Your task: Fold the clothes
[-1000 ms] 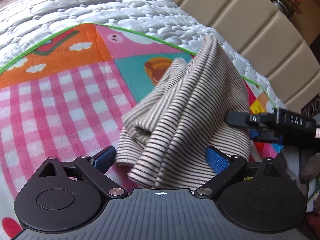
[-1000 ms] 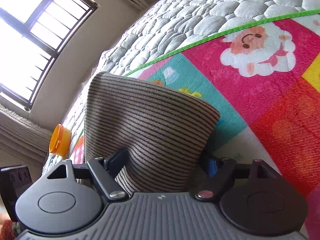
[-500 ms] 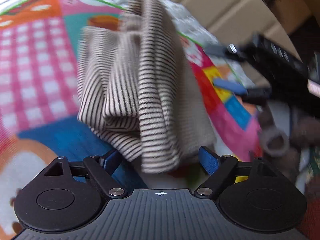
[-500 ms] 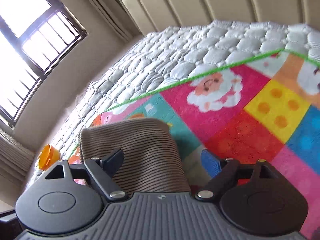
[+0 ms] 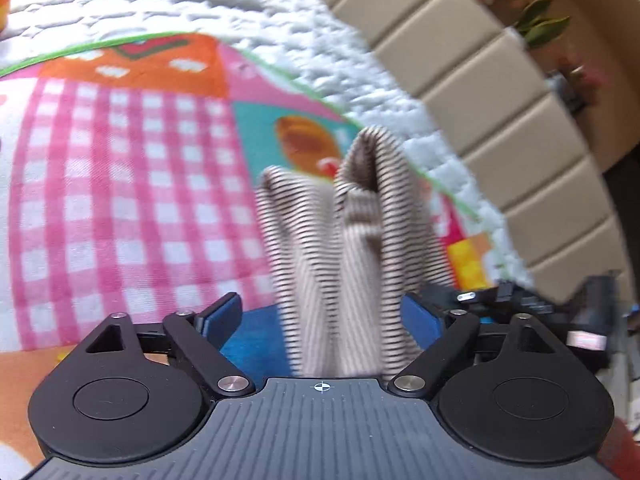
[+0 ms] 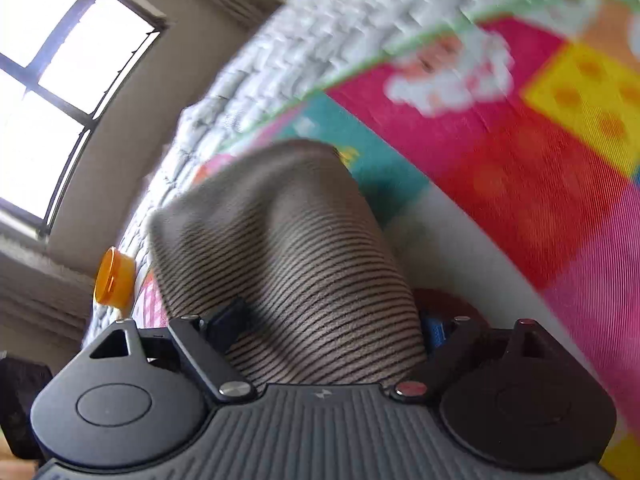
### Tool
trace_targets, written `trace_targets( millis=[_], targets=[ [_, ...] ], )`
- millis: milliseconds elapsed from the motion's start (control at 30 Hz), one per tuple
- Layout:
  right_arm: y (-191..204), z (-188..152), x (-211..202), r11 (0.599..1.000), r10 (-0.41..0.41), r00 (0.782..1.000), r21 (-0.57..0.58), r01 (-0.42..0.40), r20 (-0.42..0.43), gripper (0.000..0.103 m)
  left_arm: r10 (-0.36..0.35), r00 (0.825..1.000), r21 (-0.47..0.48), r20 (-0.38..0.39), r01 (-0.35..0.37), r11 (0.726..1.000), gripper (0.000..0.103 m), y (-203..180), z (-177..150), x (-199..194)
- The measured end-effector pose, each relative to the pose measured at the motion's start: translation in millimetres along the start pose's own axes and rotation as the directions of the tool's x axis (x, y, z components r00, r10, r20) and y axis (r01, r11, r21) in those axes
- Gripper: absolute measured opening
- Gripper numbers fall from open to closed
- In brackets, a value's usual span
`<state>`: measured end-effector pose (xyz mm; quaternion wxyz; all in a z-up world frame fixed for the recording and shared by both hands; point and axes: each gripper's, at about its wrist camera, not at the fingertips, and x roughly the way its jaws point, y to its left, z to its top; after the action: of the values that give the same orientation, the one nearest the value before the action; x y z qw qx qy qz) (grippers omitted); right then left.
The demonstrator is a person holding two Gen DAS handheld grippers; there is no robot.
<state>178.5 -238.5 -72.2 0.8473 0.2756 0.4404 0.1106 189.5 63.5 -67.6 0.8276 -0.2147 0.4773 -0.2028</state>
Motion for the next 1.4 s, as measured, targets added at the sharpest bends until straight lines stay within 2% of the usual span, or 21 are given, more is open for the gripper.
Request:
trace_targets(
  millis=[67, 133, 167, 233, 267, 333, 400, 500, 633, 667, 767, 867, 967, 1033, 1067, 1100, 1167, 1267, 1333, 1367, 1400],
  targets=[
    [16, 2, 1, 0.992, -0.033, 0.998, -0.119, 0.039, 0.054, 0.083, 0.068, 0.998, 0.039, 0.006, -0.068, 0.997, 0.079, 1, 0, 5],
    [33, 1, 3, 0.957, -0.11, 0.986, -0.256, 0.139, 0.124, 0.082, 0.116, 0.993, 0.087, 0.031, -0.119, 0.989, 0.077, -1, 2, 6],
    [45, -5, 0, 0.923, -0.137, 0.976, -0.335, 0.189, 0.171, 0.082, 0.134, 0.99, 0.102, 0.039, -0.137, 0.985, 0.076, 0, 2, 7],
    [71, -24, -11, 0.817, -0.161, 0.945, -0.498, 0.29, 0.285, 0.082, 0.156, 0.987, 0.108, 0.039, -0.159, 0.981, 0.072, 1, 3, 9],
    [82, -34, -14, 0.778, -0.16, 0.937, -0.545, 0.314, 0.311, 0.082, 0.165, 0.986, 0.106, 0.035, -0.167, 0.98, 0.071, 3, 3, 10],
    [101, -54, -14, 0.739, -0.149, 0.939, -0.596, 0.314, 0.31, 0.082, 0.165, 0.986, 0.088, 0.03, -0.167, 0.982, 0.071, 5, 5, 11],
    [119, -74, -15, 0.698, -0.138, 0.941, -0.644, 0.313, 0.308, 0.082, 0.157, 0.987, 0.066, 0.03, -0.159, 0.985, 0.07, 8, 7, 12],
    [130, -100, 10, 0.655, -0.205, 0.939, -0.674, 0.342, 0.277, 0.082, 0.151, 0.988, 0.053, 0.033, -0.152, 0.987, 0.069, 9, 9, 14],
    [136, -119, 25, 0.527, -0.28, 0.882, -0.707, 0.471, 0.379, 0.079, 0.149, 0.988, 0.05, 0.039, -0.151, 0.987, 0.068, 9, 7, 11],
    [137, -119, 23, 0.521, -0.288, 0.873, -0.7, 0.488, 0.394, 0.076, 0.15, 0.988, 0.051, 0.039, -0.152, 0.987, 0.068, 10, 7, 11],
    [138, -120, 20, 0.505, -0.322, 0.849, -0.682, 0.529, 0.42, 0.075, 0.153, 0.988, 0.052, 0.035, -0.155, 0.987, 0.067, 10, 7, 12],
    [137, -125, 33, 0.452, -0.348, 0.842, -0.713, 0.537, 0.413, 0.076, 0.156, 0.987, 0.053, 0.032, -0.158, 0.986, 0.067, 10, 7, 13],
    [134, -122, 39, 0.4, -0.342, 0.824, -0.723, 0.563, 0.452, 0.083, 0.16, 0.986, 0.054, 0.038, -0.162, 0.985, 0.067, 8, 6, 12],
    [130, -116, 35, 0.384, -0.325, 0.83, -0.739, 0.554, 0.453, 0.079, 0.142, 0.989, 0.042, 0.044, -0.144, 0.989, 0.065, 7, 3, 9],
    [129, -114, 33, 0.355, -0.315, 0.84, -0.766, 0.536, 0.442, 0.068, 0.121, 0.992, 0.035, 0.042, -0.122, 0.992, 0.061, 6, 2, 8],
    [127, -111, 31, 0.324, -0.305, 0.849, -0.791, 0.518, 0.431, 0.062, 0.097, 0.995, 0.027, 0.036, -0.098, 0.995, 0.052, 4, 2, 9],
    [124, -106, 25, 0.266, -0.291, 0.864, -0.833, 0.485, 0.411, 0.041, 0.087, 0.996, 0.022, 0.026, -0.088, 0.996, 0.04, 1, 1, 15],
    [118, -93, 14, 0.197, -0.291, 0.871, -0.866, 0.459, 0.396, 0.027, 0.122, 0.992, 0.082, 0.023, -0.123, 0.989, 0.039, -8, -2, 28],
    [130, -90, -2, 0.199, -0.254, 0.891, -0.882, 0.428, 0.375, 0.022, 0.113, 0.993, 0.117, 0.023, -0.115, 0.986, 0.037, -13, -4, 33],
    [139, -93, -8, 0.193, -0.23, 0.904, -0.894, 0.405, 0.36, 0.021, 0.095, 0.995, 0.107, 0.015, -0.096, 0.99, 0.032, -11, -3, 35],
    [146, -101, -7, 0.167, -0.214, 0.917, -0.913, 0.373, 0.336, 0.021, 0.073, 0.997, 0.081, 0.004, -0.073, 0.994, 0.029, -8, -2, 37]
  ],
)
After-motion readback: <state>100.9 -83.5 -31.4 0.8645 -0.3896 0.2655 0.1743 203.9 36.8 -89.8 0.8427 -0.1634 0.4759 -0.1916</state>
